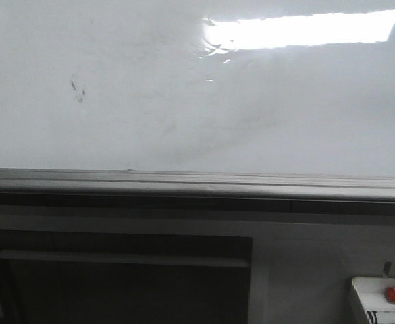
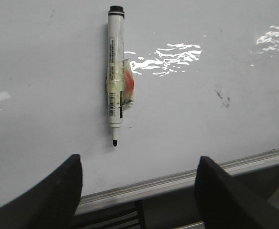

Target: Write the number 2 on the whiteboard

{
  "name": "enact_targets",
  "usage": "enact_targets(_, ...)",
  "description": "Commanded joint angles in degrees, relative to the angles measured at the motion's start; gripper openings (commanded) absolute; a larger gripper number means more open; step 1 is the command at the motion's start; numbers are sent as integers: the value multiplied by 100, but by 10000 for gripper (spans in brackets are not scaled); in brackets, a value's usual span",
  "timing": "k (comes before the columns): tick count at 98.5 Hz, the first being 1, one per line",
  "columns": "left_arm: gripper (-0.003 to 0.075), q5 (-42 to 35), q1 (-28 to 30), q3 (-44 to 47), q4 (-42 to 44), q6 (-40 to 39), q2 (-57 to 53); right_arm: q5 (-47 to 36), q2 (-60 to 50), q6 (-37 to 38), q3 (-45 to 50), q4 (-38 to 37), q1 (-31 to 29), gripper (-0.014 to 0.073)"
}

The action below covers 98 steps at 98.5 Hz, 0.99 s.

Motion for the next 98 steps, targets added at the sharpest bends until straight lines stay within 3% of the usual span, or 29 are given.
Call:
enact_targets(1, 494, -646, -2, -215, 221, 18, 449, -396, 112, -77, -208, 16, 54, 343)
enact_targets(45, 493, -1040, 116, -954, 689, 18, 2667, -396, 112, -77, -208, 16, 63, 343)
enact_targets(78, 489, -1348, 116, -1164, 731, 18, 3327, -392, 112, -77, -208, 16, 63, 343)
enact_targets(98, 321, -1513, 116, -1164, 720, 18, 3327, -371, 112, -77, -208, 16, 63, 343)
